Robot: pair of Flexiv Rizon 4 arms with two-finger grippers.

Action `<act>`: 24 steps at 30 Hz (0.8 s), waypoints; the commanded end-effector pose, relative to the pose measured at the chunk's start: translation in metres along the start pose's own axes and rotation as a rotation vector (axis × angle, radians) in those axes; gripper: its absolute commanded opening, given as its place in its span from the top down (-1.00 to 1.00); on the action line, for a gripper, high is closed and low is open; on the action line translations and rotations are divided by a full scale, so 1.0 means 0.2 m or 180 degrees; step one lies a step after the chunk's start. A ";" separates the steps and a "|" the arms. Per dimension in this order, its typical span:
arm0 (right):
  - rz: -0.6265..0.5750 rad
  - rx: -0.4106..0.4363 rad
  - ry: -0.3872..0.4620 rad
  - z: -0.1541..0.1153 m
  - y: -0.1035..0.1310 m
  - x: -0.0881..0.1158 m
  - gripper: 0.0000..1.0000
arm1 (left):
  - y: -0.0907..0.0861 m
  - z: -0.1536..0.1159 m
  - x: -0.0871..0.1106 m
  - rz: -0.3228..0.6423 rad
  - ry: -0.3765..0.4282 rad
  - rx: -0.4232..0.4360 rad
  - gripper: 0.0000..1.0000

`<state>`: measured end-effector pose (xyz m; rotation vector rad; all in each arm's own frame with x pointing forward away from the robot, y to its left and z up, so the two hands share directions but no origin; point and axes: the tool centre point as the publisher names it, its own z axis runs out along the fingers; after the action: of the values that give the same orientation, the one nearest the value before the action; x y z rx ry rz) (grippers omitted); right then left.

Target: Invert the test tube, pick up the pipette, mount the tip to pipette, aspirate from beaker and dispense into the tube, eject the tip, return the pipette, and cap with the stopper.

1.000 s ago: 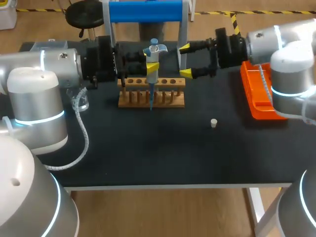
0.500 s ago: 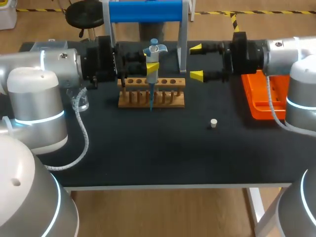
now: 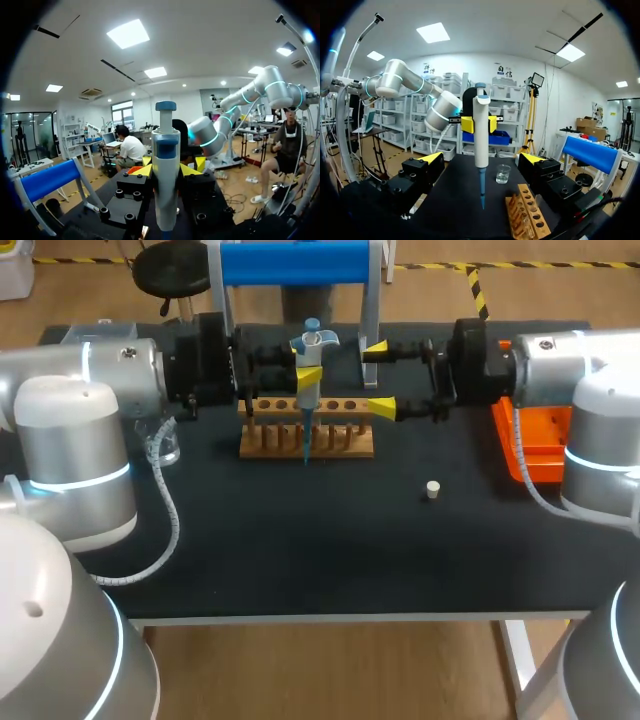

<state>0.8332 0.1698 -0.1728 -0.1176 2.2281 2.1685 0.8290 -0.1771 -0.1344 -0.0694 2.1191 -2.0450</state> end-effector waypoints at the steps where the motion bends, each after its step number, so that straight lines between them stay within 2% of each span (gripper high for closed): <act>1: 0.0024 -0.0010 0.0045 0.05 -0.02 -0.03 -1.00 | 0.00 0.00 0.00 0.0004 -0.0002 0.0004 1.00; 8: 0.0184 -0.0129 0.0180 0.13 -0.02 -0.04 -1.00 | 0.00 0.00 0.00 0.0004 -0.0002 0.0004 1.00; 24: 0.0168 -0.0073 0.0303 0.31 -0.02 -0.01 -1.00 | 0.00 0.00 0.00 0.0004 -0.0002 0.0004 1.00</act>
<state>0.8321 0.2252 -0.1764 -0.1672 2.2803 2.2612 0.8290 -0.1770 -0.1344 -0.0691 2.1196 -2.0447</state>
